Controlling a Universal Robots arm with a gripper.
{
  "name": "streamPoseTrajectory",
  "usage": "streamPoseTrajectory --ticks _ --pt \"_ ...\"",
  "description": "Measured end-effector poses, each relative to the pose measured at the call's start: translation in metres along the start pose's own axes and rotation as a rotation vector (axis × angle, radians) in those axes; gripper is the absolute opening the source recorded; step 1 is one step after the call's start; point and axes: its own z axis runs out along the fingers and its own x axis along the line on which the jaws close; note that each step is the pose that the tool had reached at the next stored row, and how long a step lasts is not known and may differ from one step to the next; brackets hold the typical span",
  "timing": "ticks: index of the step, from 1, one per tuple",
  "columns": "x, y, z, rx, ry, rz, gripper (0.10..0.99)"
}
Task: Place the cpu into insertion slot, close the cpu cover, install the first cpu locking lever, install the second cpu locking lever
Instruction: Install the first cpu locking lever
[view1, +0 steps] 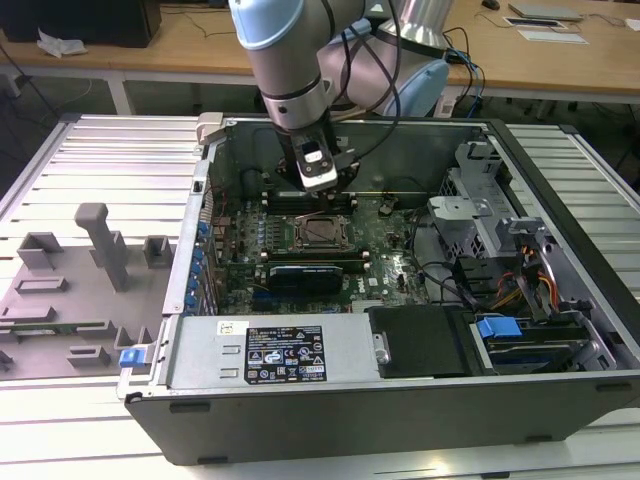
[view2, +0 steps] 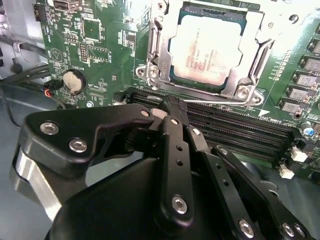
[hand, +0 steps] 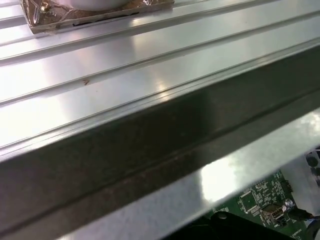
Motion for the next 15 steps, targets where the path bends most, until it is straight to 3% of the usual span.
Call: streamPoseTrajectory --ticks 15 --pt "0.0009 -0.0013 0.0093 0.005 -0.0034 0.018 0.106"
